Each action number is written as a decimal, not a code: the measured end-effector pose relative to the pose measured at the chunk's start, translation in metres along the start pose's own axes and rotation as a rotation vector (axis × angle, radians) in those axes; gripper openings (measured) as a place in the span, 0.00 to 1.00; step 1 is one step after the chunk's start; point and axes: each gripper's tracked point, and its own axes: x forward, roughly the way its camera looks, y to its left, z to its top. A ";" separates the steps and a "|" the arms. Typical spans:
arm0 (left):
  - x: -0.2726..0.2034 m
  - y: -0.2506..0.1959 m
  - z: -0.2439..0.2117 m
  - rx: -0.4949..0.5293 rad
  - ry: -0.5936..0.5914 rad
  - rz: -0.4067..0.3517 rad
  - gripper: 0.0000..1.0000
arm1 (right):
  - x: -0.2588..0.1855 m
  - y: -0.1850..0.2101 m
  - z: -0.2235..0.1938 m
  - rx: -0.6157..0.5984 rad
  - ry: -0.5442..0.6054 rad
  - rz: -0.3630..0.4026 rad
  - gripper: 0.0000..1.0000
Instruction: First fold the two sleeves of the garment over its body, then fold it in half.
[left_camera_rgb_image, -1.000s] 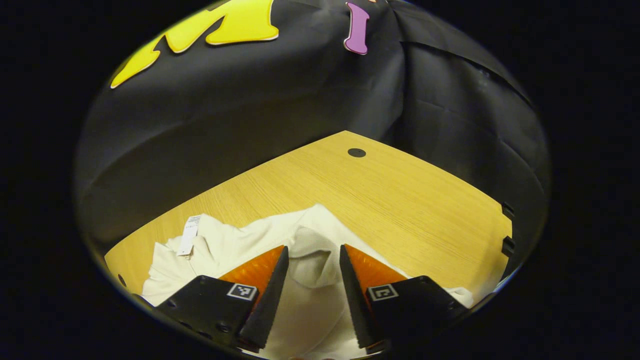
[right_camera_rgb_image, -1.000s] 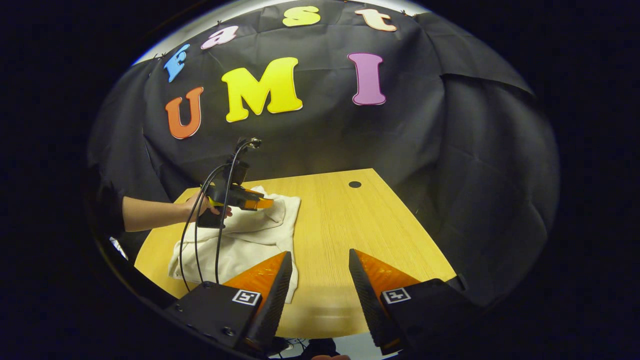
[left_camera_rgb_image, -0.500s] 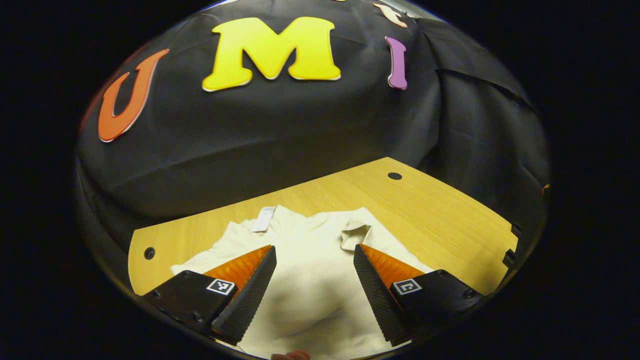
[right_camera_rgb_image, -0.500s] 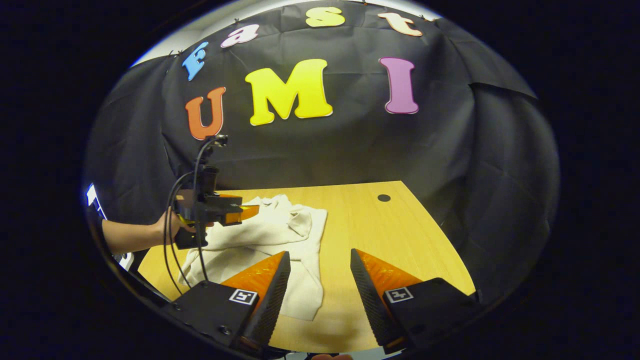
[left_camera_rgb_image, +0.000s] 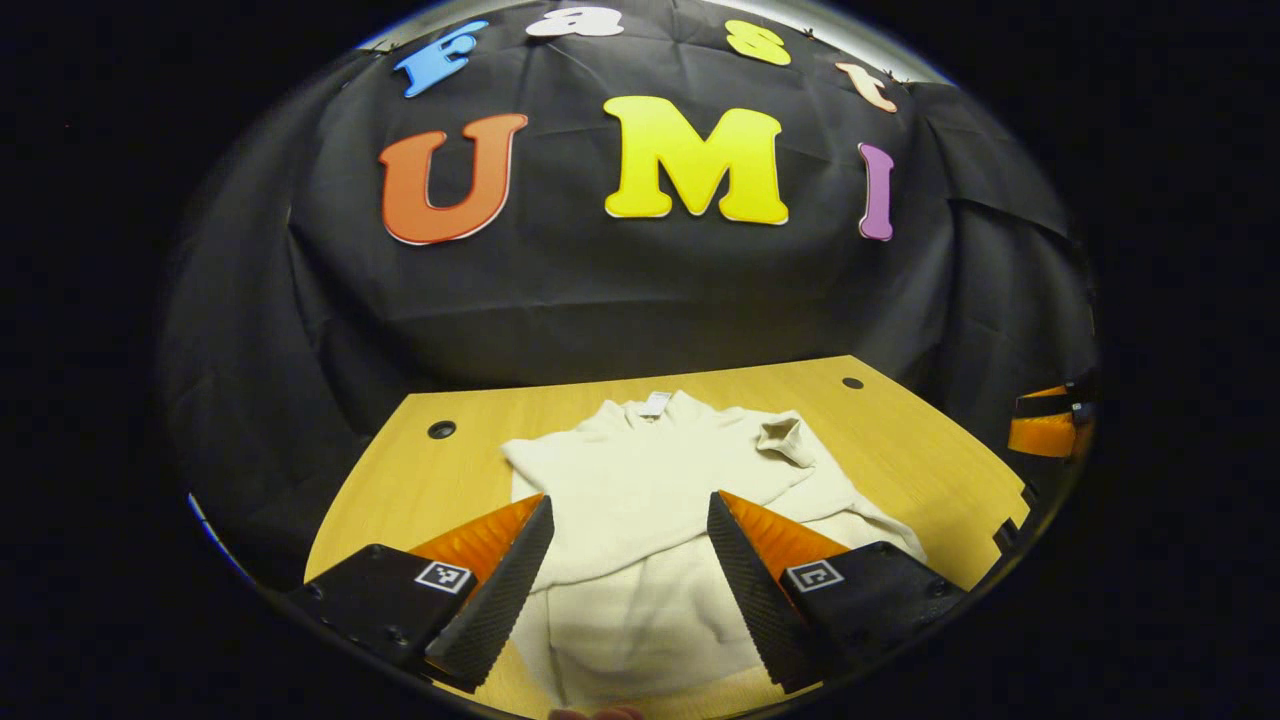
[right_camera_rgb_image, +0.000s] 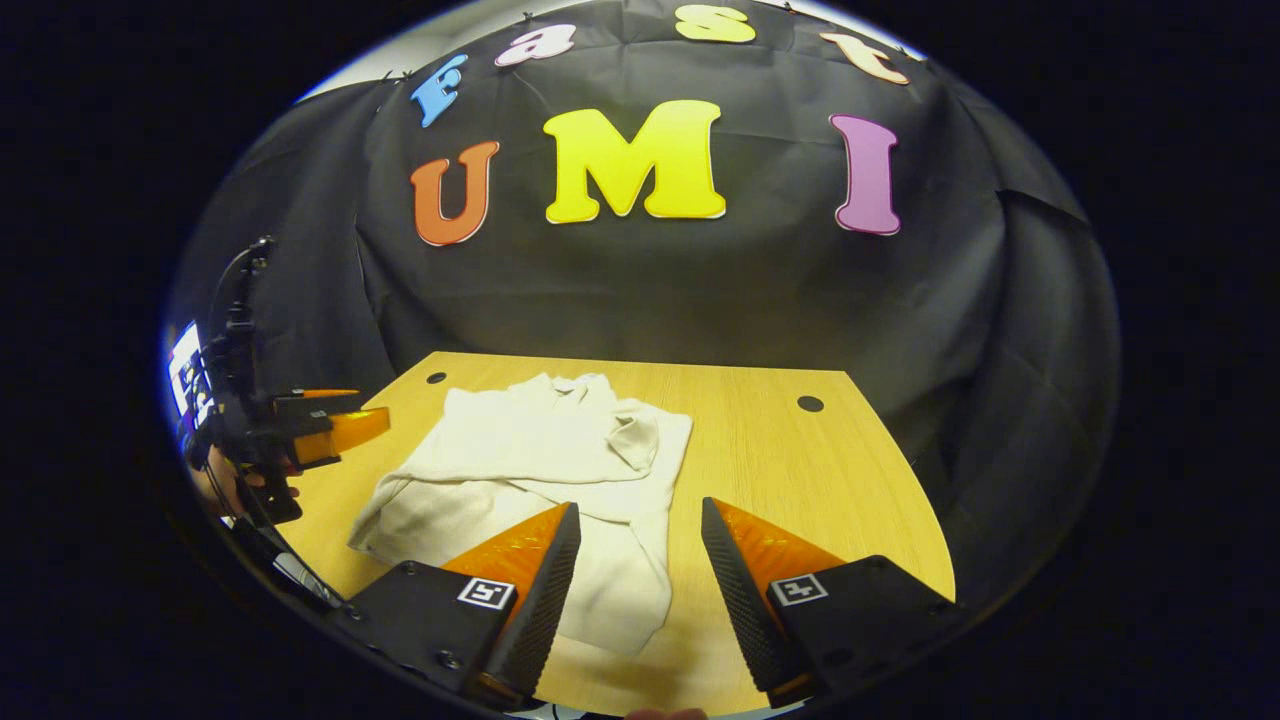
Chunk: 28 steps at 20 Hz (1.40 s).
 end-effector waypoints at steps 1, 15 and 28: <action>-0.007 0.002 -0.007 -0.008 0.013 0.006 0.98 | 0.002 0.002 -0.005 0.001 0.011 -0.004 0.77; -0.054 0.040 -0.128 -0.111 0.312 -0.036 0.99 | 0.001 -0.008 -0.080 -0.022 0.224 0.009 0.77; -0.058 0.043 -0.220 -0.384 0.577 -0.067 1.00 | 0.042 -0.016 -0.205 0.052 0.570 -0.058 0.78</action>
